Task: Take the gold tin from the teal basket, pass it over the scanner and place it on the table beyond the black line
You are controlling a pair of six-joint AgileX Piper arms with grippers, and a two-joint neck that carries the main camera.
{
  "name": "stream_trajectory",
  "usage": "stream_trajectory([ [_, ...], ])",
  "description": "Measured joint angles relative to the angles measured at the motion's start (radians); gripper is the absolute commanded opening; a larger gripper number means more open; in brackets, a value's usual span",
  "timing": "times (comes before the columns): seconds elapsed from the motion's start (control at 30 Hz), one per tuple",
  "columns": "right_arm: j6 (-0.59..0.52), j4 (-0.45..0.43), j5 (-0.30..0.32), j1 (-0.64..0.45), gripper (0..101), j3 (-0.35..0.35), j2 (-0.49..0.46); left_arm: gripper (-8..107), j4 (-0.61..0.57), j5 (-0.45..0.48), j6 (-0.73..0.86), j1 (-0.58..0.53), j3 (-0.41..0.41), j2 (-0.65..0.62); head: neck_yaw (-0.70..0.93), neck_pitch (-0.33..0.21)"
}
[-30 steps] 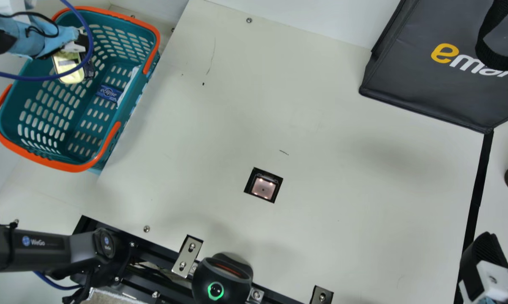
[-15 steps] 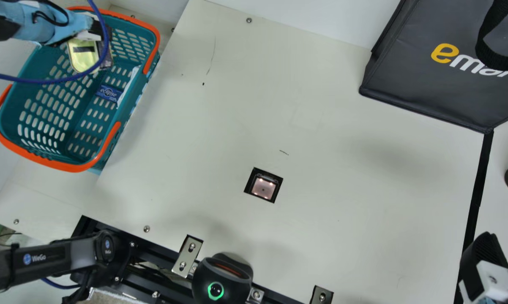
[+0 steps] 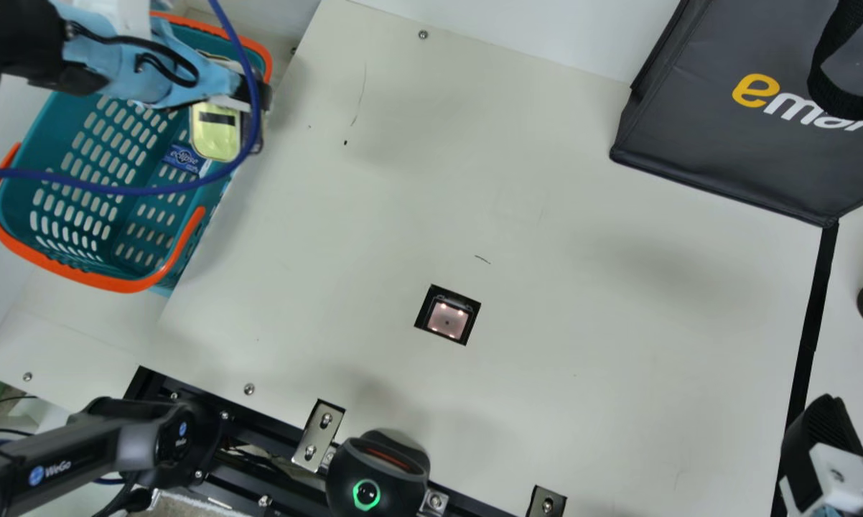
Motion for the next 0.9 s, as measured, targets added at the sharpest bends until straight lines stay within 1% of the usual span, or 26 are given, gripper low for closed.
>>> stream_trajectory([
  [0.37, 0.000, 0.000, 0.000, 0.000, 95, 0.000, 0.000, -8, 0.071, 0.000, -0.175, -0.231, 0.063, -0.062, 0.000, 0.000],
  [0.67, 0.000, 0.000, 0.000, 0.000, 95, 0.000, 0.000, -8, 0.163, 0.009, -0.421, -0.439, 0.090, -0.070, 0.000, 0.000],
  [0.9, 0.000, 0.000, 0.000, 0.000, 95, 0.000, 0.000, -8, 0.194, 0.019, -0.621, -0.589, 0.098, -0.043, -0.002, 0.000],
])
